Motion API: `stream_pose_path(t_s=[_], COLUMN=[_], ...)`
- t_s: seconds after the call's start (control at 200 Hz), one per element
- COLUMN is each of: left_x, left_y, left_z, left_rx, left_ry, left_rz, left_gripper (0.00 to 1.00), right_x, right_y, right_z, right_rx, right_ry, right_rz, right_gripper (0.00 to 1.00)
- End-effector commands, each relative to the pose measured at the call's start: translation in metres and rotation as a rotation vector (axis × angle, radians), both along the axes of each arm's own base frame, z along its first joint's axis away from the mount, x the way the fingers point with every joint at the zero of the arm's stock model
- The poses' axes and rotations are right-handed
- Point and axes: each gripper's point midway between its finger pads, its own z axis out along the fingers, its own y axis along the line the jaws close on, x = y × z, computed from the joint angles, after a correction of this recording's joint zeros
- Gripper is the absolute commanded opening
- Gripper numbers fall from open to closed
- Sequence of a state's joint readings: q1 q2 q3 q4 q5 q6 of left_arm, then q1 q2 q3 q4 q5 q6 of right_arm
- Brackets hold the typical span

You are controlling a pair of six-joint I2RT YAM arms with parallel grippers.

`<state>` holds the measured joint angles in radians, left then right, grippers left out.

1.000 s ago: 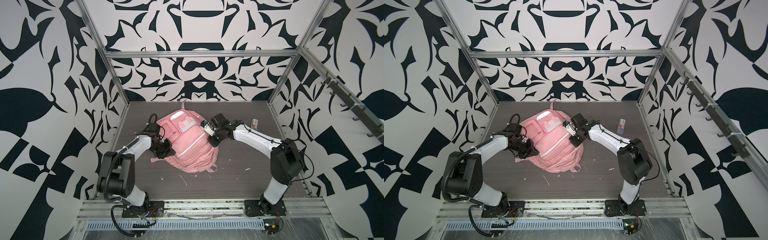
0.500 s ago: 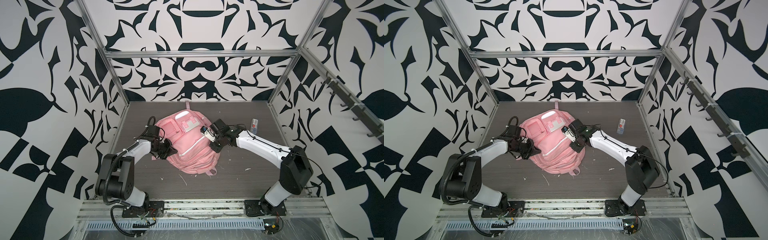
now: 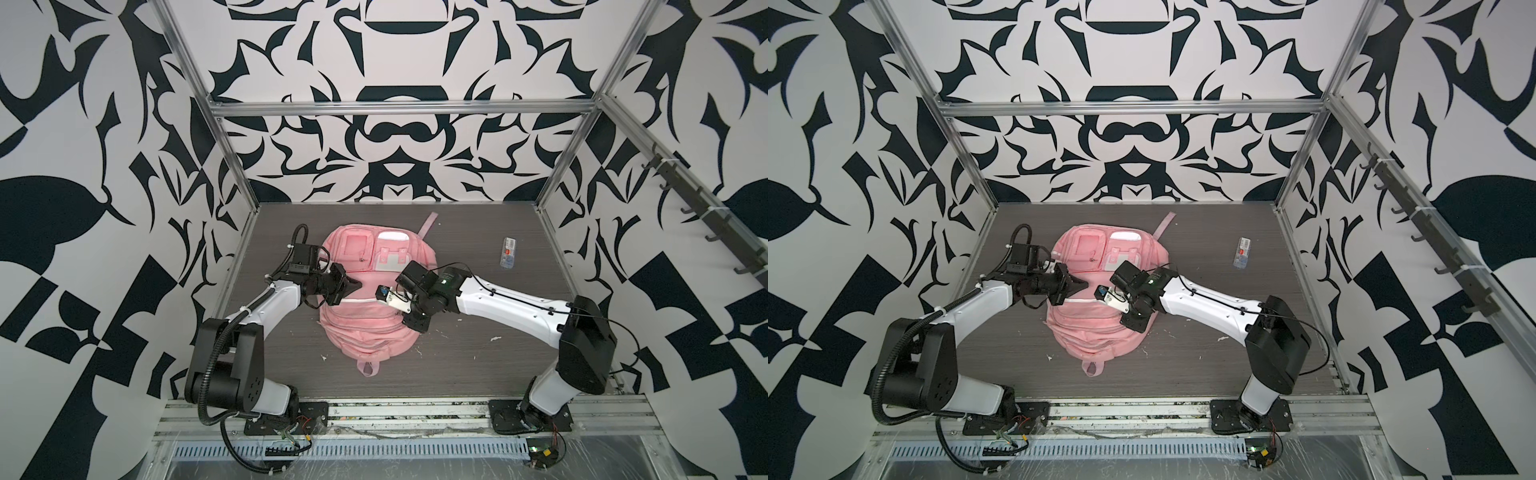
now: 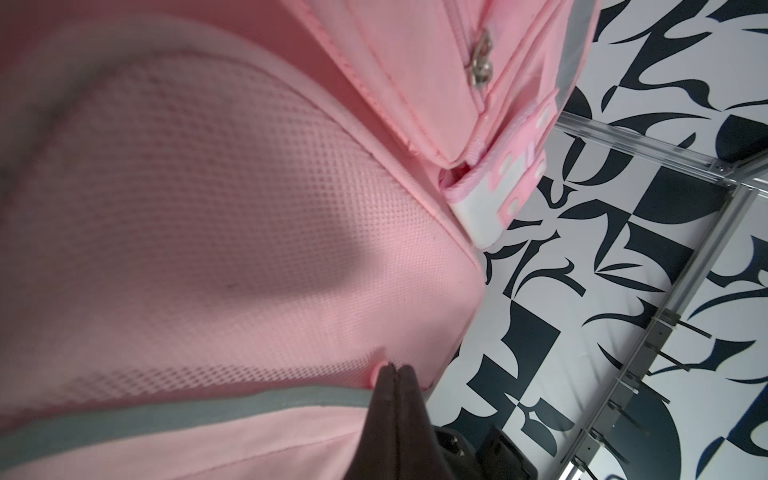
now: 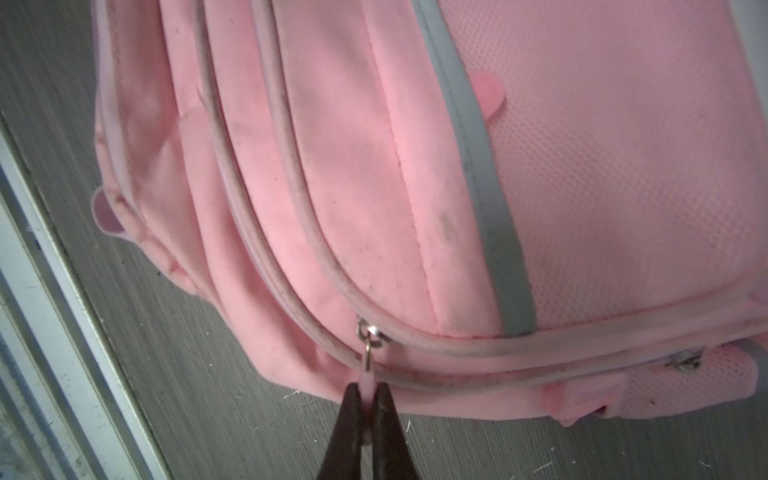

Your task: Pack the student bag

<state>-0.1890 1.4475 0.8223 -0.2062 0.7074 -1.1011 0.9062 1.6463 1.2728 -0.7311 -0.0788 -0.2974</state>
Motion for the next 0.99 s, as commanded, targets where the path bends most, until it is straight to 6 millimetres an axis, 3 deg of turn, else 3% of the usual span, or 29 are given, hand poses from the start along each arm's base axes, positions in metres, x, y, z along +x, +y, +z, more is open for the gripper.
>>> stream_pose_path(t_s=[0.0, 0.03, 0.16, 0.235, 0.3, 0.405, 0.535, 0.625, 0.795, 0.99], left_x=[-0.001, -0.001, 0.008, 0.016, 0.021, 0.024, 0.016, 0.018, 0.034, 0.025], left_y=[0.006, 0.014, 0.063, 0.076, 0.077, 0.062, 0.051, 0.059, 0.067, 0.071], left_z=[0.017, 0.017, 0.021, 0.024, 0.021, 0.010, -0.012, -0.018, -0.007, -0.021], left_rx=[0.020, 0.052, 0.126, 0.176, 0.206, 0.224, 0.306, 0.363, 0.481, 0.532], left_ry=[-0.026, -0.028, -0.040, -0.066, -0.067, -0.057, -0.020, -0.020, -0.077, -0.044], left_rz=[-0.011, -0.014, 0.009, -0.017, -0.057, -0.118, -0.182, -0.173, -0.249, -0.291], left_gripper=[0.00, 0.01, 0.50, 0.60, 0.60, 0.56, 0.44, 0.40, 0.40, 0.41], right_x=[0.012, 0.014, 0.024, 0.028, 0.030, 0.035, 0.043, 0.045, 0.046, 0.055], right_y=[0.000, -0.002, -0.010, -0.015, -0.019, -0.021, -0.023, -0.023, -0.029, -0.037], right_z=[0.015, 0.015, 0.017, 0.018, 0.016, 0.014, 0.014, 0.015, 0.010, 0.011], right_rx=[0.058, 0.062, 0.088, 0.094, 0.092, 0.089, 0.093, 0.102, 0.089, 0.086], right_ry=[0.002, 0.005, 0.014, 0.017, 0.024, 0.027, 0.026, 0.024, 0.032, 0.025], right_rz=[-0.028, -0.041, -0.095, -0.113, -0.126, -0.143, -0.171, -0.183, -0.192, -0.214], right_gripper=[0.00, 0.00, 0.00, 0.00, 0.00, 0.00, 0.00, 0.00, 0.00, 0.00])
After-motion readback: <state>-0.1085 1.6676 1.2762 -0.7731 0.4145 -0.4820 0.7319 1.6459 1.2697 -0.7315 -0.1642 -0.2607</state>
